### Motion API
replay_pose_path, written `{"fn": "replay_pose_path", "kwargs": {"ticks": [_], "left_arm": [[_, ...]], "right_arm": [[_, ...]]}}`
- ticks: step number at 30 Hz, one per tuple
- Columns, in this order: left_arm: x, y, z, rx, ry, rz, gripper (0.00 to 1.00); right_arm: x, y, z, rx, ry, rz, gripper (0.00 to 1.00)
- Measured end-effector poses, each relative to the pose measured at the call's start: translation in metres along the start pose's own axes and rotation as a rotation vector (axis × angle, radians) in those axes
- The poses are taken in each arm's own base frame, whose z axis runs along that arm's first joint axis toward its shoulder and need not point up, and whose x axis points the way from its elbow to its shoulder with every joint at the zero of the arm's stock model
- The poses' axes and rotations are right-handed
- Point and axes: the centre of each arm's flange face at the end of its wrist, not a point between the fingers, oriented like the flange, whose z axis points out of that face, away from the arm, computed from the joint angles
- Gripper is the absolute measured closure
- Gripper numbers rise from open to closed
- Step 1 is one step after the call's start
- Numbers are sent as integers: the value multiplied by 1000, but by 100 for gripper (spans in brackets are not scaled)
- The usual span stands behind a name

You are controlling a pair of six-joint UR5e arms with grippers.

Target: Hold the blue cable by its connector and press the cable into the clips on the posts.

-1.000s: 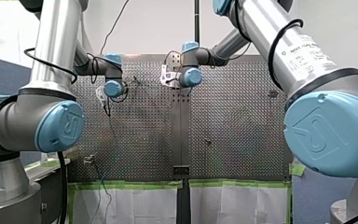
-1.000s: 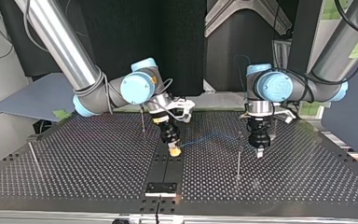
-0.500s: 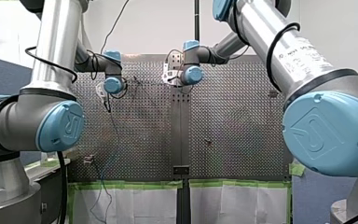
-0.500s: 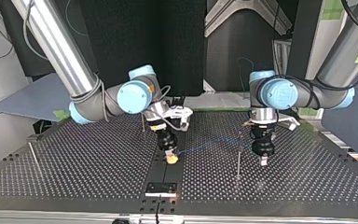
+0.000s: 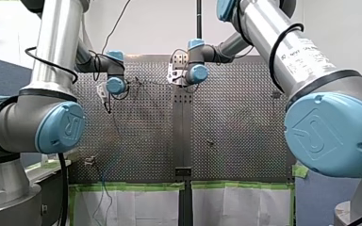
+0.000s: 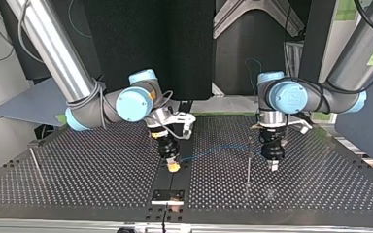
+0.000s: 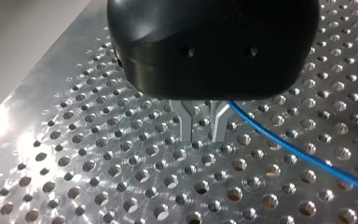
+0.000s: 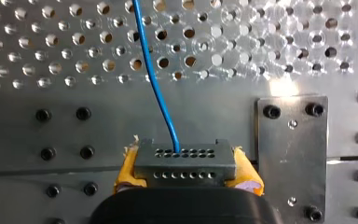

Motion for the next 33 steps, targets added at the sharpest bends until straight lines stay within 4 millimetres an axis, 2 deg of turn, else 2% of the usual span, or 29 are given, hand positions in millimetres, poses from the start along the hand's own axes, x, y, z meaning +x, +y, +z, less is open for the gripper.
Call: {"fn": "replay_pose_path", "kwargs": {"ticks": [2,3,4,5,6,7,9,10,12,13,14,28,33], "left_arm": [[1,-3,-2,7,9,-2,74],[2,-4,-2,10,12,-3,66],[2,-5,-3,14,15,-4,66],[3,-6,-3,16,16,-6,61],[3,-7,-4,18,18,-7,50],[3,-9,-5,21,20,-9,50],[4,-11,-6,24,25,-15,32],[5,-13,-7,25,30,-20,32],[5,-14,-10,23,40,-31,16],[5,-15,-11,19,46,-39,16],[4,-15,-12,15,50,-46,0],[2,-4,-27,-91,131,-151,0],[11,-7,-41,-103,183,-182,0]], "right_arm": [[1,3,0,-4,0,0,100],[2,4,0,-6,-1,0,100],[2,6,0,-8,-1,0,100],[2,7,0,-9,-1,0,100],[3,8,0,-11,-1,0,100],[4,9,0,-12,0,0,100],[5,10,0,-14,1,0,100],[6,11,0,-14,2,0,100],[7,11,-1,-15,3,0,100],[7,12,-1,-15,4,0,100],[8,12,-1,-15,4,0,100],[18,11,-4,-14,14,0,100],[19,8,-5,-11,11,0,100]]}}
